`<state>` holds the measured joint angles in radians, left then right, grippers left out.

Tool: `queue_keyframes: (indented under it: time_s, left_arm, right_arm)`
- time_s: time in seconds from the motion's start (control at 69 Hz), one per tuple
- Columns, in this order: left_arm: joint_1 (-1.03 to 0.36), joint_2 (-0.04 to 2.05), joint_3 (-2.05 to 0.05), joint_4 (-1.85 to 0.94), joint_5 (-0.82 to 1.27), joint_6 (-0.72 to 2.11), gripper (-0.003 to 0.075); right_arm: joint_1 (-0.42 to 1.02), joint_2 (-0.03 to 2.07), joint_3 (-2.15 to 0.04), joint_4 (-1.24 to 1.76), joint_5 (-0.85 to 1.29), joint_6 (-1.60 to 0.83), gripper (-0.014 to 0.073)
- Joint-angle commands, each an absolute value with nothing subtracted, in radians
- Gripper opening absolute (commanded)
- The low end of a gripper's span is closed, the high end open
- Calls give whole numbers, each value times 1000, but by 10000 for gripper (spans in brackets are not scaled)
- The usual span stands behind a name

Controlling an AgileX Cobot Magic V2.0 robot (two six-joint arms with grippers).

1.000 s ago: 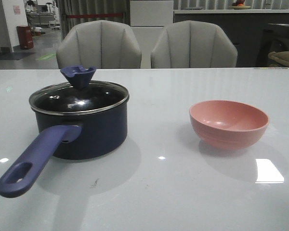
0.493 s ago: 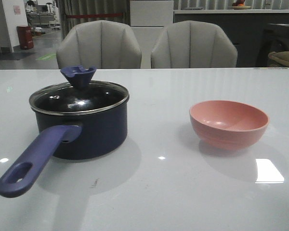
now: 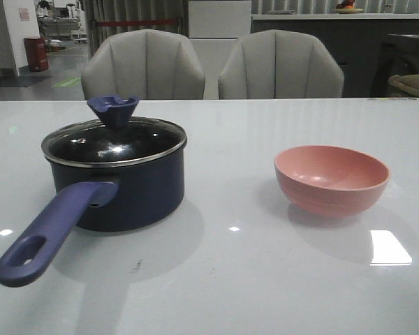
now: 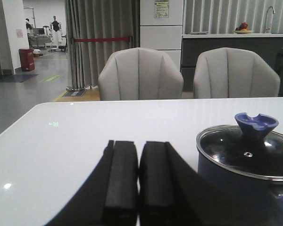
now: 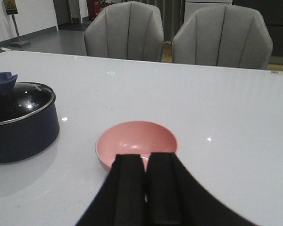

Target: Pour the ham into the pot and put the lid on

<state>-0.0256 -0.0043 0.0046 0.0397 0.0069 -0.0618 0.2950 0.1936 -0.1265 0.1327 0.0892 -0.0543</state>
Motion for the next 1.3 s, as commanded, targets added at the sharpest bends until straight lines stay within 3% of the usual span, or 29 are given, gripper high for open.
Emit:
queue_keyframes:
  time_s: [0.0,0.551,0.884,1.29]
  left_arm:
    - [-24,-23,27,32,-67,-72,113]
    - [-24,-23,27,32,-67,-72,113]
    - [-24,-23,27,32,-67,-72,113]
    - [-24,-23,27,32,-67,-72,113]
  right_arm:
    - [296,201,-156,126,11,-64,146]
    - [285,183,-155,89,11,-65,146]
    - [75,3,-51,24,10,0,146]
    - [93,-31,21,24,-18,33,146]
